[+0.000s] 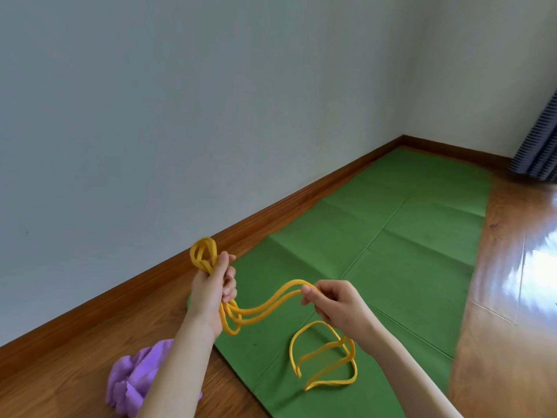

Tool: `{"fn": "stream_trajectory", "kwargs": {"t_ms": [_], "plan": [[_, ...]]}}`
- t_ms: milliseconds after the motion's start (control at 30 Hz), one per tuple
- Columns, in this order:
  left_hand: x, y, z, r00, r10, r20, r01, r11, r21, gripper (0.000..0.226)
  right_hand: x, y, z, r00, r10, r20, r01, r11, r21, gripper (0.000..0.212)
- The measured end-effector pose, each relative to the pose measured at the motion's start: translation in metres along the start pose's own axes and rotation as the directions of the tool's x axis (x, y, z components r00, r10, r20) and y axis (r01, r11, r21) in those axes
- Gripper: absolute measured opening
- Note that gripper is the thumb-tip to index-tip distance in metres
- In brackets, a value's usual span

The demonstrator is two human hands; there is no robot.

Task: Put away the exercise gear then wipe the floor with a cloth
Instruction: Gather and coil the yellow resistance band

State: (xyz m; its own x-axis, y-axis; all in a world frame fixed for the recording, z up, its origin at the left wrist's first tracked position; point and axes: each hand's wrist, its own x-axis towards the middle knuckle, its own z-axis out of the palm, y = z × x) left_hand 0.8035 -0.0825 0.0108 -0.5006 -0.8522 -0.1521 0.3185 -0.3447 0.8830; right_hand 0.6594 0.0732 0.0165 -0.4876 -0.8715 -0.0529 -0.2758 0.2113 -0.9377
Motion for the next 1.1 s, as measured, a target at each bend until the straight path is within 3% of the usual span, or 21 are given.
{"fn": "stream_trajectory", "kwargs": {"t_ms": [133,300,333,433,500,600,700,800,900,1000,1100], "plan": [[-0.015,-0.005,0.025,0.961,-0.04,0.275,-0.03,0.969,0.247,0.038,-0.002,-0.02,-0.002,0.998,-0.045,0.043,0.048,0.996,-0.075,0.03],[-0.027,-0.007,0.045,0.845,-0.141,0.516,-0.092,0.912,0.401,0.086,-0.004,-0.03,-0.004,0.999,-0.033,-0.035,0.026,0.985,-0.173,0.032],[-0.032,-0.005,0.049,0.816,-0.164,0.554,-0.119,0.891,0.439,0.081,-0.004,-0.031,-0.005,0.999,-0.025,-0.047,0.015,0.98,-0.197,0.033],[-0.036,-0.002,0.056,0.783,-0.221,0.581,-0.126,0.858,0.498,0.029,-0.005,-0.033,-0.006,0.998,0.04,-0.039,-0.046,0.986,-0.157,0.033],[-0.035,0.002,0.055,0.768,-0.263,0.583,-0.13,0.828,0.545,0.024,-0.007,-0.036,-0.007,0.997,0.078,-0.024,-0.08,0.988,-0.135,0.032],[-0.035,0.002,0.049,0.735,-0.324,0.595,-0.188,0.746,0.639,0.071,-0.01,-0.038,-0.009,0.998,0.061,0.005,-0.059,0.973,-0.223,0.029],[-0.036,-0.002,0.043,0.688,-0.37,0.624,-0.105,0.801,0.59,0.093,-0.01,-0.038,-0.01,0.999,0.049,0.019,-0.042,0.96,-0.276,0.029],[-0.039,-0.001,0.044,0.68,-0.401,0.613,-0.104,0.775,0.623,0.079,-0.011,-0.037,-0.011,0.999,0.022,-0.023,-0.031,0.888,-0.459,0.022],[-0.045,-0.006,0.049,0.682,-0.411,0.604,-0.139,0.739,0.659,0.022,-0.011,-0.039,-0.008,0.999,0.004,-0.038,-0.025,0.83,-0.557,0.022],[-0.045,-0.008,0.048,0.702,-0.412,0.58,-0.129,0.728,0.673,0.012,-0.011,-0.039,-0.01,0.998,0.066,0.014,-0.05,0.86,-0.507,0.025],[-0.042,-0.005,0.04,0.7,-0.405,0.588,-0.105,0.756,0.646,0.005,-0.01,-0.037,-0.016,0.984,0.119,0.131,-0.073,0.946,-0.316,0.014]]}}
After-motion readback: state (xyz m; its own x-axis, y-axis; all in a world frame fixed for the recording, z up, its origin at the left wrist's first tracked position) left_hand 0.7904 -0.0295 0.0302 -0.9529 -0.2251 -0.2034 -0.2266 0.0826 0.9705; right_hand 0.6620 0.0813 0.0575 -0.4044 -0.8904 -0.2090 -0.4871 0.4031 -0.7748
